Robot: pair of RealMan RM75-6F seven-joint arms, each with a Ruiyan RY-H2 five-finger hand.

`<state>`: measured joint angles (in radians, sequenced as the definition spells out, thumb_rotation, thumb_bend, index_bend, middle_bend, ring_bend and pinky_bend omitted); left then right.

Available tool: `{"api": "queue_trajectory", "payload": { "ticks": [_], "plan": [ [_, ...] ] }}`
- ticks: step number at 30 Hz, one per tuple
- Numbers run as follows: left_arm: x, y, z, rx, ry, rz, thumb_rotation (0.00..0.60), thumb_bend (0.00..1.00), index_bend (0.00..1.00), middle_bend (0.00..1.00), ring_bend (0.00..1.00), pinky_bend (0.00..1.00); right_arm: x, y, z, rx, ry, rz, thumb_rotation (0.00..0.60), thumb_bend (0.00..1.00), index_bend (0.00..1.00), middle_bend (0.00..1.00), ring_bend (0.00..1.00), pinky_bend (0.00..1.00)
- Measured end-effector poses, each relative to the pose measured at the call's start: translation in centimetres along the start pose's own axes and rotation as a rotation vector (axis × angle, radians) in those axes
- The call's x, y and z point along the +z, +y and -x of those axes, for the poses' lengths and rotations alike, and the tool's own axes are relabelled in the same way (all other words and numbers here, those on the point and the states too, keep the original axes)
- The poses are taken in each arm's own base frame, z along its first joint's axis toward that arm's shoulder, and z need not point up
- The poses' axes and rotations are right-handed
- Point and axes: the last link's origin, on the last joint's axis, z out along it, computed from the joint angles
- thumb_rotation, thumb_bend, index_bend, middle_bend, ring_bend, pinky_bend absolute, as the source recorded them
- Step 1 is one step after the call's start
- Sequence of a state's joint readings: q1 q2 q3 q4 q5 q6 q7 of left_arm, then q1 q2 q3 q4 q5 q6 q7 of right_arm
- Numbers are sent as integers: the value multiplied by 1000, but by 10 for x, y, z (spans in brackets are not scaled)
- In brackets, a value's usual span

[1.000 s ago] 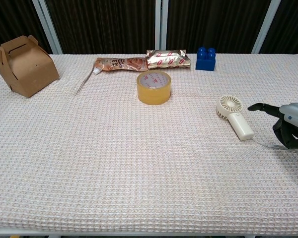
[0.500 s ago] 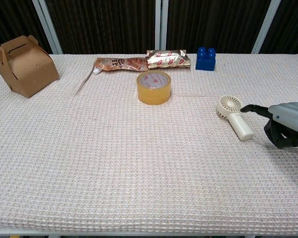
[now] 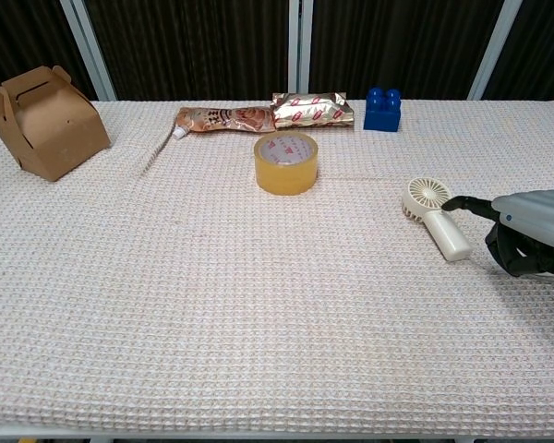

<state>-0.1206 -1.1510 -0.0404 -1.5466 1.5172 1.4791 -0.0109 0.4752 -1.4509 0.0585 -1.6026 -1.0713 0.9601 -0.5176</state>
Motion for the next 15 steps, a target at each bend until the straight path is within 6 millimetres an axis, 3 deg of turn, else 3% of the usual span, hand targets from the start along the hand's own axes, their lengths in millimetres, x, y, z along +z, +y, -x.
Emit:
{"api": "queue_trajectory", "payload": {
  "ticks": [15],
  "plan": [
    [1,0,-1,-2,7,-1,600,0,109,83,31,252,2,0,2,-7,-21,11,600,1000,0,937,842,773]
  ]
}}
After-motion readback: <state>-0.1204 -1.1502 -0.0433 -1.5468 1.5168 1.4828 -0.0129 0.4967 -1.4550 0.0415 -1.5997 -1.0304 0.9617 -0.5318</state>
